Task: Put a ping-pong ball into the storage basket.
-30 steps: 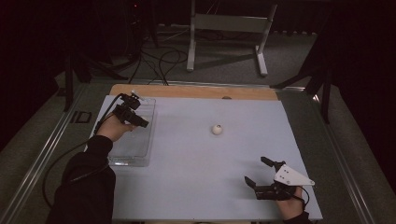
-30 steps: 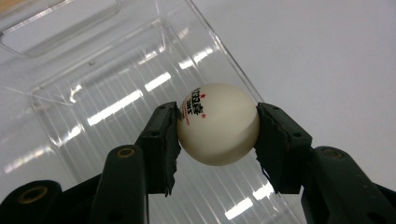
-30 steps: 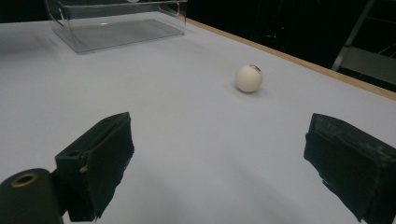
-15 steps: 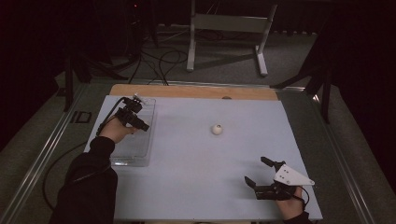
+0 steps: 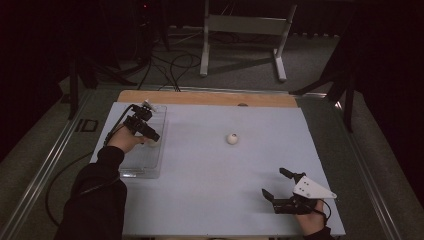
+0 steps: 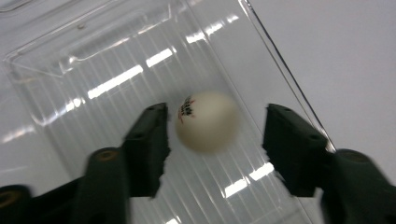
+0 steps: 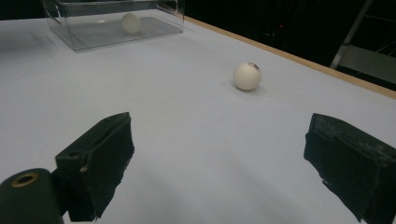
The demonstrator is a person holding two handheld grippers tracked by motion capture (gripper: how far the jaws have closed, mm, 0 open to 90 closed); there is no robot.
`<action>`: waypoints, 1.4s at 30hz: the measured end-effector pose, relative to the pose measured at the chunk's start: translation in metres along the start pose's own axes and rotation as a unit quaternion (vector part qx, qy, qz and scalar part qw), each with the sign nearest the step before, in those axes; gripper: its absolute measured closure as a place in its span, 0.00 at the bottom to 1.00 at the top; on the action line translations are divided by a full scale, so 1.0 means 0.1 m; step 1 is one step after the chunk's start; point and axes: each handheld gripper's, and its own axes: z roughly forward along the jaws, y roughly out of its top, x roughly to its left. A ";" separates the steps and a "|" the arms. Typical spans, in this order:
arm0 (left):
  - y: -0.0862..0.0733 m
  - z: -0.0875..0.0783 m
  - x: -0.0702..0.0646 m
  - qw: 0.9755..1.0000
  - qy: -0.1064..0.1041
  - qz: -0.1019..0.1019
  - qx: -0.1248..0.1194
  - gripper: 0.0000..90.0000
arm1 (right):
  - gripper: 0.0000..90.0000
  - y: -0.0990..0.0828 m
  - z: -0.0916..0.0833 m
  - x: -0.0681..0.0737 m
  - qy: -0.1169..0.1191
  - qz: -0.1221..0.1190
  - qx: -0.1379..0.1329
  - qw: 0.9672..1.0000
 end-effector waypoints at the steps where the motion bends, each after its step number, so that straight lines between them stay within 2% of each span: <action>1: 0.00 -0.01 0.00 1.000 0.002 -0.003 -0.001 0.37 | 0.09 0.00 0.00 0.00 0.000 -0.001 -0.001 1.000; 5: 0.01 -0.05 -0.01 1.000 0.020 -0.011 -0.003 0.24 | 0.09 0.00 0.00 0.00 0.000 0.000 -0.001 1.000; 6: 0.01 -0.06 -0.01 1.000 0.024 -0.015 -0.006 0.18 | 0.09 0.00 0.00 0.00 0.000 -0.001 -0.001 1.000; 8: 0.02 -0.08 0.00 1.000 0.023 -0.017 -0.009 0.15 | 0.09 0.00 0.00 0.00 0.000 0.000 -0.001 1.000; 9: 0.02 -0.10 0.00 0.999 0.026 -0.018 -0.009 0.13 | 0.09 0.00 0.00 0.00 0.000 0.000 -0.001 1.000; 13: 0.03 -0.14 -0.01 1.000 0.019 -0.019 -0.013 0.01 | 0.09 0.00 0.00 0.00 -0.001 0.000 -0.001 1.000; 23: 0.06 -0.25 -0.08 0.999 0.002 -0.011 -0.032 0.00 | 0.09 0.00 0.00 0.00 0.000 0.000 -0.001 1.000; 38: 0.12 -0.32 -0.27 0.999 -0.026 0.026 -0.035 0.00 | 0.09 0.00 0.00 0.00 0.000 0.000 -0.001 1.000; 42: 0.14 -0.35 -0.32 0.998 -0.027 0.032 -0.038 0.00 | 0.09 0.00 0.00 0.00 0.000 0.000 -0.001 1.000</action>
